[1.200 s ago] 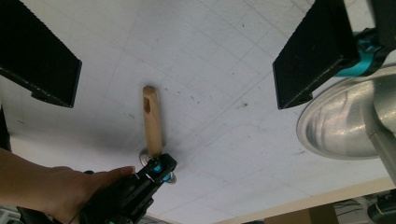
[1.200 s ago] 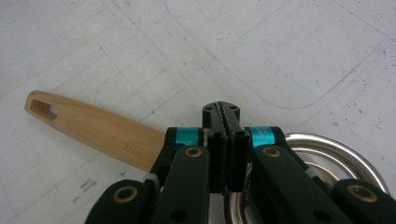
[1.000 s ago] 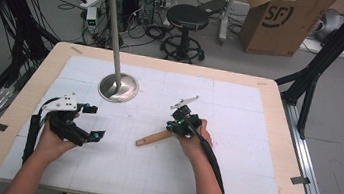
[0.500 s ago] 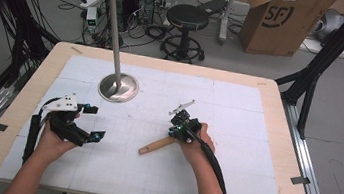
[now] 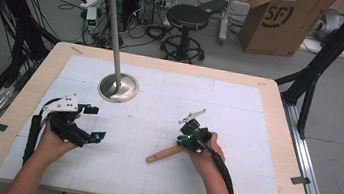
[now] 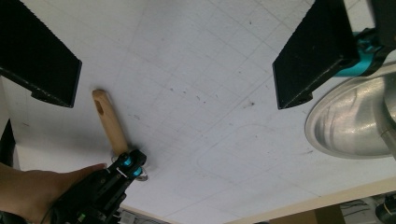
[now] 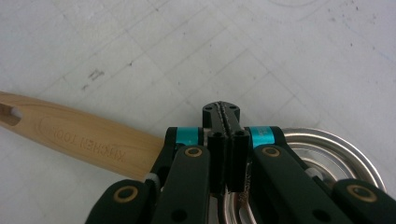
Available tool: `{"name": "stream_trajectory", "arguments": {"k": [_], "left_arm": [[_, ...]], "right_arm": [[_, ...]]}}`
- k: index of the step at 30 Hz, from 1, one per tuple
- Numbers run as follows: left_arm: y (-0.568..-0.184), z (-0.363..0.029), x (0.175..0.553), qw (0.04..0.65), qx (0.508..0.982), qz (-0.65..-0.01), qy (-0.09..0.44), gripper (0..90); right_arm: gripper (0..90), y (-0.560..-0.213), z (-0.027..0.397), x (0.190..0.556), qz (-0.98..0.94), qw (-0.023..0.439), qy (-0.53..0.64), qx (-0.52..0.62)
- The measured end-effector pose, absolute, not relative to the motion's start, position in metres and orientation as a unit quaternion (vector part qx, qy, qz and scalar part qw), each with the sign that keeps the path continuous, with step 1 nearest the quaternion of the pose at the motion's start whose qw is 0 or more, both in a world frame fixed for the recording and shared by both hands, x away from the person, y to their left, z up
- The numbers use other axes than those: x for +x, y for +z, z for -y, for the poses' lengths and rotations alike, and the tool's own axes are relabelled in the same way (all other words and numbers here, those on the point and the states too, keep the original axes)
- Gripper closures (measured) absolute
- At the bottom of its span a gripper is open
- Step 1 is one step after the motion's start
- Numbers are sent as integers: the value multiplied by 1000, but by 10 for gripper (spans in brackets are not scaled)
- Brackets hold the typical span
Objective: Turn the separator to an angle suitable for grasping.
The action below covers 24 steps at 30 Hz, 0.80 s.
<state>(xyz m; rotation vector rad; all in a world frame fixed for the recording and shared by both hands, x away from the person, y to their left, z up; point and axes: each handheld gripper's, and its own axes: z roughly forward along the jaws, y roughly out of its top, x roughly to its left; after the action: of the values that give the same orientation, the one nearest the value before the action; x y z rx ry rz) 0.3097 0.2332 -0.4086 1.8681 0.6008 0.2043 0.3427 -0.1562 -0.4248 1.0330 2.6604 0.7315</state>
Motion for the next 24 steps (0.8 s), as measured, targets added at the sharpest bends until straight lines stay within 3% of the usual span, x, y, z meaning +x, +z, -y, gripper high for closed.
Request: {"name": "stream_trajectory", "arguments": {"k": [17, 24], "left_arm": [[-409, -232, 310, 550, 792, -253, 85, 18], [-409, -231, 309, 552, 791, -251, 85, 18]], "right_arm": [[896, -414, 175, 321, -886, 100, 292, 346], [896, -404, 165, 298, -888, 64, 339, 304]]}}
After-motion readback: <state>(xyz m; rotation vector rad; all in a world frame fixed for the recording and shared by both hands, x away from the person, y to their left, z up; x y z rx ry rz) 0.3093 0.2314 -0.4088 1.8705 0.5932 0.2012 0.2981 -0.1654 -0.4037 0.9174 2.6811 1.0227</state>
